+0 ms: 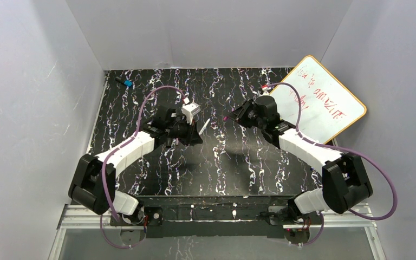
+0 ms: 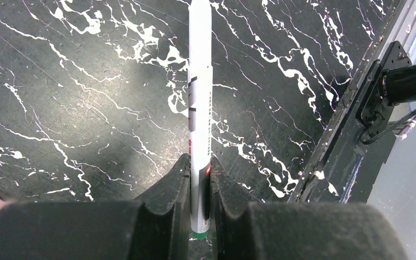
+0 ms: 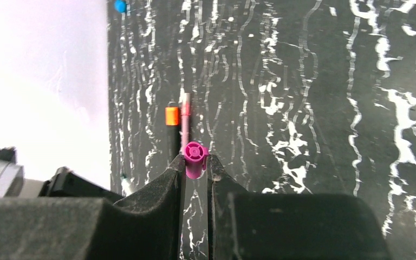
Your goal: Insert the pens into the pen caps
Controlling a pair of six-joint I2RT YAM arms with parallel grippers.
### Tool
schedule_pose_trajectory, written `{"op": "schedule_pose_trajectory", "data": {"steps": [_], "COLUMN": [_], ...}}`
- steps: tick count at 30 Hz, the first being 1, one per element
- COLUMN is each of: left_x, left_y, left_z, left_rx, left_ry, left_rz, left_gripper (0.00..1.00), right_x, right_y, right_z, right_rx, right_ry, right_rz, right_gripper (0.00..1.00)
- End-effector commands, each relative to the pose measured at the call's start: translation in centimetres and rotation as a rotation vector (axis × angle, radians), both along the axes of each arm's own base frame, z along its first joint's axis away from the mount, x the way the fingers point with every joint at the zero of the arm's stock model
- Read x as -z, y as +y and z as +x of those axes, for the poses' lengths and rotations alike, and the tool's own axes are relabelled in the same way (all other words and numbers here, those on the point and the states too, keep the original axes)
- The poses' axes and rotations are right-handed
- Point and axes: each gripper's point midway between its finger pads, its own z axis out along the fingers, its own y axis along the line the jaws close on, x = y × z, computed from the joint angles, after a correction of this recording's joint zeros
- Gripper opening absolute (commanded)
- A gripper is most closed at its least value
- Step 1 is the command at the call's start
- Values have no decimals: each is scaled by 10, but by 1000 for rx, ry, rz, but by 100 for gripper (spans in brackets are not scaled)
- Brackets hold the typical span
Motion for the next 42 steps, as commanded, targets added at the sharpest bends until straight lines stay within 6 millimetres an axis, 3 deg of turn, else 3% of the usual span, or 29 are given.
{"op": "schedule_pose_trajectory", "data": {"steps": [1,9,21,42], "left_x": [2,6,2,-6], "left_y": [-3,-2,-5,-6], "left_z": [-5,-4,-7,-5], "left_rx": [26,22,43,46], "left_ry": [17,25,20,-15], "left_rz": [-14,1,-13,-29], "left_gripper": [0,0,0,0], "right_x": [-60,-72,-65,-57], "right_y": [22,42,56,75], "right_z": [0,-7,-5,-21], "right_rx": [-74,-148,-176,-245], "right_ry": [-197,-240,-225,-195], "right_rz": [77,76,70,93], "right_gripper": [1,1,9,9]}}
